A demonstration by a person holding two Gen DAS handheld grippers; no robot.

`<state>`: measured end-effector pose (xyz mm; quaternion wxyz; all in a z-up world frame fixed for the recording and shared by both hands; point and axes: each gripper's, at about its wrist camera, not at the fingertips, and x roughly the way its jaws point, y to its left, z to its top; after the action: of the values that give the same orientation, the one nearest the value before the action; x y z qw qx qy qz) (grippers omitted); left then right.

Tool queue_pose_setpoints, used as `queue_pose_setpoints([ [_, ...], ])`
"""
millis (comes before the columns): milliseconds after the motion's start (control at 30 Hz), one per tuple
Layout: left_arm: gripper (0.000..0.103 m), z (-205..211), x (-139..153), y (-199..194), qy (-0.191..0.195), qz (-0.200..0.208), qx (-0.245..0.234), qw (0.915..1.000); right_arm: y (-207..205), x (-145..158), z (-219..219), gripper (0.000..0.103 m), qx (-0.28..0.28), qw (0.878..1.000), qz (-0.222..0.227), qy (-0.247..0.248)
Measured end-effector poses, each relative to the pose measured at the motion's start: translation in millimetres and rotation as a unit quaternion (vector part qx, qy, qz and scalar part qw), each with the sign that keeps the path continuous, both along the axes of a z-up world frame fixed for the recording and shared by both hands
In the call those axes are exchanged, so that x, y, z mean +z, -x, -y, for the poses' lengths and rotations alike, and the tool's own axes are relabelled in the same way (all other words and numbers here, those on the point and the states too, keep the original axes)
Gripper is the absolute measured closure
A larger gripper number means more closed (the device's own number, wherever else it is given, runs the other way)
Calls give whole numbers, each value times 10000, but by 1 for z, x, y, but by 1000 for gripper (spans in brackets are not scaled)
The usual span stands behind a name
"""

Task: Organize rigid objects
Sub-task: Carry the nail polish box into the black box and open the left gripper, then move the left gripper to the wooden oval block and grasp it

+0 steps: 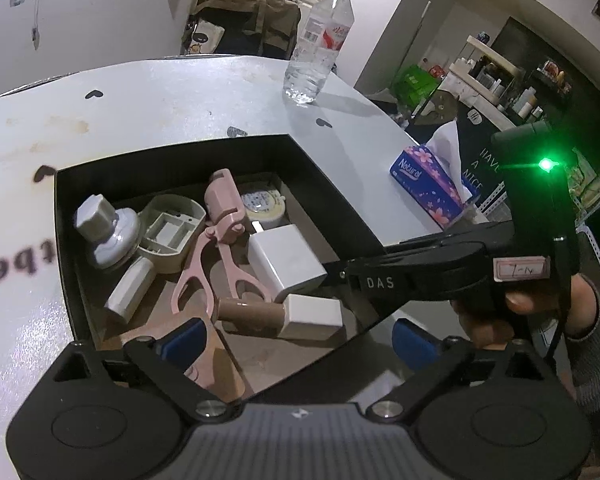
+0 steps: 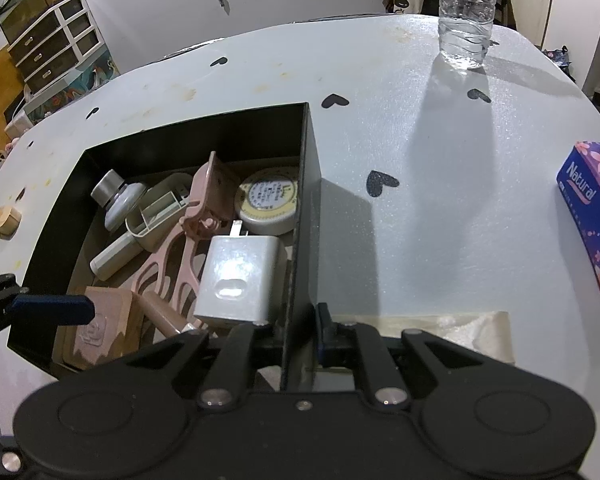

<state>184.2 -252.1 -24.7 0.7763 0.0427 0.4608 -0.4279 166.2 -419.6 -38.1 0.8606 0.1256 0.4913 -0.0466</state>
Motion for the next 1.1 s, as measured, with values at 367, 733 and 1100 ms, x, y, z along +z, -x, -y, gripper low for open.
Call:
queue_pose_setpoints([
  [367,0,-4,13,4,-37,284,89,9996,0,0,0,91,-2,10000,2,3],
  [733,0,-20,29,5,13,448,190,9988,0,0,-1,91,32,10000,24,76],
  [1100,0,-55,43,-3,32,554,567,9968,1,0,-2,91,38,10000,23,90],
])
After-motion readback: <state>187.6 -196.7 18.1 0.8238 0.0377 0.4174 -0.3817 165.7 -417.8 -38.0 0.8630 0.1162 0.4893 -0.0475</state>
